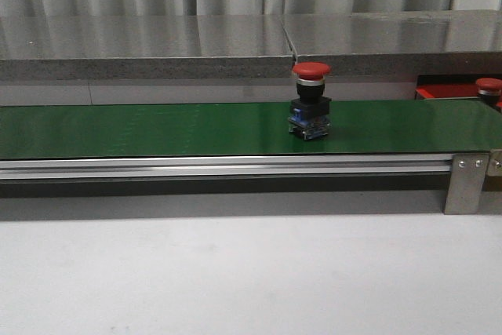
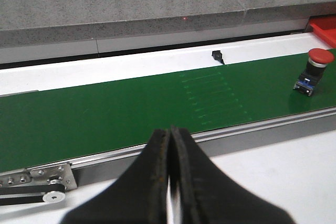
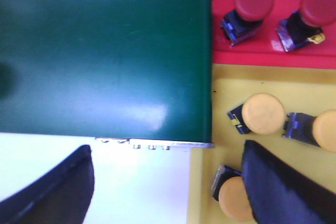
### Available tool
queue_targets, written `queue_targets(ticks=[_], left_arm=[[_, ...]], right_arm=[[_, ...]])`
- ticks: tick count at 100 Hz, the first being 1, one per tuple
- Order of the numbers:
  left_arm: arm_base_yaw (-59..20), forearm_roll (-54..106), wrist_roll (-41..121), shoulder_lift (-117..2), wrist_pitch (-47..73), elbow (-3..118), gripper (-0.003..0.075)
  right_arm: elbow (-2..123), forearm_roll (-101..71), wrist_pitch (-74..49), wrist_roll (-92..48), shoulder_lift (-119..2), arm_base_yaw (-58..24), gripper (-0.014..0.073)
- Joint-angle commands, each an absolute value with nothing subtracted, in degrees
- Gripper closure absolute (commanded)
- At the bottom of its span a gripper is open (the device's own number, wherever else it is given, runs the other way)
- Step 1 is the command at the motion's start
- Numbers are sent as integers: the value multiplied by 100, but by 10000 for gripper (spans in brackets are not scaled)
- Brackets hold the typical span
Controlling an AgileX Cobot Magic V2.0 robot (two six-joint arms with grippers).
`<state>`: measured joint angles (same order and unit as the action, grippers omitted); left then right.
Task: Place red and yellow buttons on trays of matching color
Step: 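Lower the right gripper onto the red button on the belt and grasp it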
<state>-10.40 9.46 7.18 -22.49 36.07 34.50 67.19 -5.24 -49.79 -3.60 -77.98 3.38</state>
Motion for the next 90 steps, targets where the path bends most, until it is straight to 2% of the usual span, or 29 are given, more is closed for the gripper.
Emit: queue_targets(ticks=[1,47,90], left_arm=[[-1085,1008,662,-2283,3211,3587,739],[-1085,1008,662,-2283,3211,3587,739],[-1085,1008,662,-2283,3211,3587,739]], right_arm=[[7138,-535,-5128,-587,-7797,113,15],[8629,-702,-6185,-1249,-9189,-1129,15],[9291,-1036,-6206,-1449,-10108,-1378,15]])
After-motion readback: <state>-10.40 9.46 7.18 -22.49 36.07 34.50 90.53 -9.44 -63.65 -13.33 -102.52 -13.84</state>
